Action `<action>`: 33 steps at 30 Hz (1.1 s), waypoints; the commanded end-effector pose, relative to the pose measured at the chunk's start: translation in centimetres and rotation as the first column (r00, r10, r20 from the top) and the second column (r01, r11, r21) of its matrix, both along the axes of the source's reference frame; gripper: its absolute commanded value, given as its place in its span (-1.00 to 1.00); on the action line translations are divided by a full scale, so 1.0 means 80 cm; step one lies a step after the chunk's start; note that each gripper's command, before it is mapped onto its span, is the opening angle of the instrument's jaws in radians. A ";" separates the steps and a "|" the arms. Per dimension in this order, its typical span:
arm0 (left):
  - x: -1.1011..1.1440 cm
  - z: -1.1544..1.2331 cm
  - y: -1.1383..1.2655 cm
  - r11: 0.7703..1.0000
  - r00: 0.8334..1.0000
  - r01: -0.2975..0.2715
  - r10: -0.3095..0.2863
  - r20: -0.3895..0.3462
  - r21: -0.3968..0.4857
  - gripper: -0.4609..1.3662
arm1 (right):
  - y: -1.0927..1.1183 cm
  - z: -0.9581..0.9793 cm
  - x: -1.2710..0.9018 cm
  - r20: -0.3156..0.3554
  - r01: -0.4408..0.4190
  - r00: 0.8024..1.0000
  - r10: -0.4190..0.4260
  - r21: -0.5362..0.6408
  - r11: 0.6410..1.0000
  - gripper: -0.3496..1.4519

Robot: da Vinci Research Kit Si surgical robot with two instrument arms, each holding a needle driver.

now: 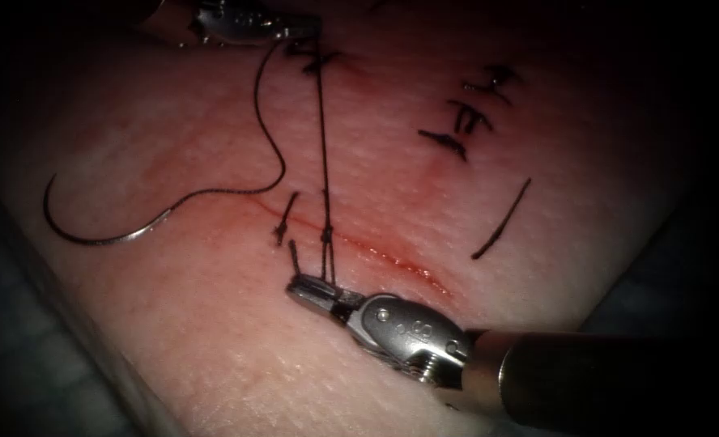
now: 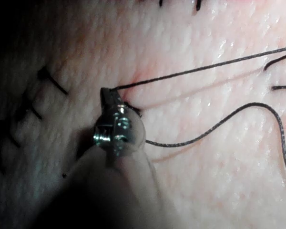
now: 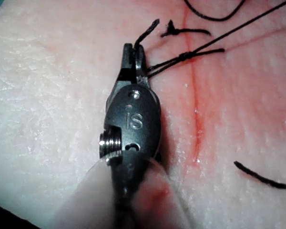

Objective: Wound Closure
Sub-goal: Secure the knot by pulling down with the right and up with the left

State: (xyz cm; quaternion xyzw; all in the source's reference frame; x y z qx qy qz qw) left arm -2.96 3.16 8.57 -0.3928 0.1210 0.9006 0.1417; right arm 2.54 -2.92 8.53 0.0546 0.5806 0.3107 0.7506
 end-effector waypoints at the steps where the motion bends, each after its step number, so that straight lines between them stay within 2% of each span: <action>1: -0.0001 0.0001 -0.0002 1.000 1.000 0.001 -0.001 -0.004 -0.005 -0.88 | -0.0001 -0.0002 0.0000 0.012 -0.008 1.000 0.008 -0.006 1.000 -1.00; 5: 0.0000 0.0007 -0.0003 1.000 1.000 0.003 -0.003 -0.019 -0.010 -0.88 | -0.0007 -0.0002 0.0000 0.032 -0.051 0.998 0.049 0.047 0.998 -1.00; 8: 0.0001 0.0017 -0.0007 1.000 0.999 -0.004 0.004 -0.032 -0.008 -0.88 | -0.0019 0.0002 0.0001 0.060 -0.107 0.993 0.098 0.176 0.979 -1.00; 12: 0.0003 0.0024 -0.0009 1.000 0.999 -0.006 0.006 -0.036 -0.011 -0.88 | -0.0027 0.0003 0.0002 0.071 -0.128 0.991 0.114 0.226 0.966 -1.00; 18: 0.0009 0.0024 -0.0009 1.000 0.999 -0.011 0.010 -0.039 -0.014 -0.88 | -0.0027 -0.0005 0.0002 0.067 -0.131 0.991 0.118 0.245 0.961 -1.00; 33: 0.0012 0.0022 -0.0010 1.000 0.999 -0.017 0.017 -0.042 -0.015 -0.88 | -0.0021 0.0000 0.0008 0.071 -0.126 0.991 0.113 0.224 0.966 -1.00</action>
